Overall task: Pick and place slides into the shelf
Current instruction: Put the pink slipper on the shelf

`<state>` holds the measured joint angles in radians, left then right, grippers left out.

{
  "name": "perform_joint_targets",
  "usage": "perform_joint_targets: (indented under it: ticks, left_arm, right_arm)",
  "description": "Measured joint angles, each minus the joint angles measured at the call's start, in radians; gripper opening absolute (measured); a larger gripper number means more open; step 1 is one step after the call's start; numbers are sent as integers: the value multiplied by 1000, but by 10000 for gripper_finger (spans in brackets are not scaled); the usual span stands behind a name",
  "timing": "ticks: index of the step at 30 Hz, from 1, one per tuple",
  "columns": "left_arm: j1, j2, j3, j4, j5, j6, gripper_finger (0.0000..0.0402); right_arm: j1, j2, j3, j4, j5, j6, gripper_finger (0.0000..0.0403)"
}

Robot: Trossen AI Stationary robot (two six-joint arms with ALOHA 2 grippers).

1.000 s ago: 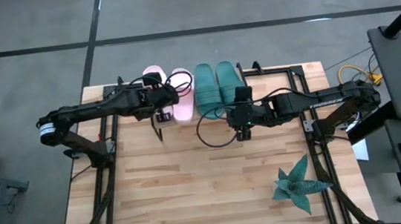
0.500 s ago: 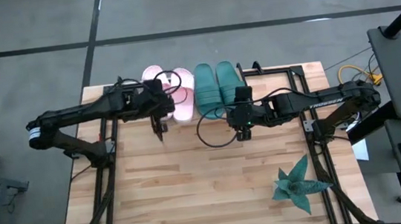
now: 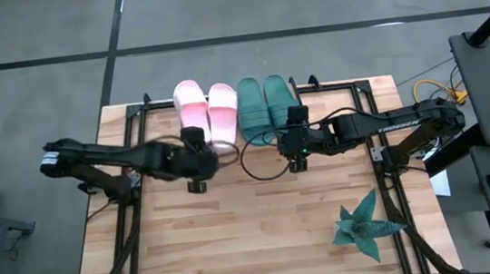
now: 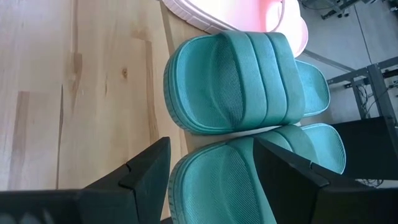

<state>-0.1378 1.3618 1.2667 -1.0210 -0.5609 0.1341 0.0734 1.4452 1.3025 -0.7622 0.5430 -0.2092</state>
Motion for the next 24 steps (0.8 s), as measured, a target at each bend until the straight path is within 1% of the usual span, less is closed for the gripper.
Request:
perform_joint_targets:
  ticks: [4, 6, 12, 16, 20, 24]
  left_arm:
    - [-36, 64, 0, -54, -204, -51, 203]
    - [-39, 88, 0, -87, -253, -76, 203]
    - [-40, 133, -1, -101, -257, -80, 203]
    - [-39, 143, -2, -131, -261, -109, 203]
    - [-39, 152, -4, -174, -317, -155, 203]
    - [-37, 152, -11, -175, -335, -155, 203]
  right_arm:
    - [0, 0, -2, 0, 0, 4, 219]
    - [0, 0, -2, 0, 0, 5, 219]
    - [0, 0, -3, -9, 0, 8, 219]
    - [0, 0, -5, -12, 0, 8, 219]
    - [0, 0, -7, -12, 0, 8, 219]
    - [0, 0, -7, -11, 0, 11, 219]
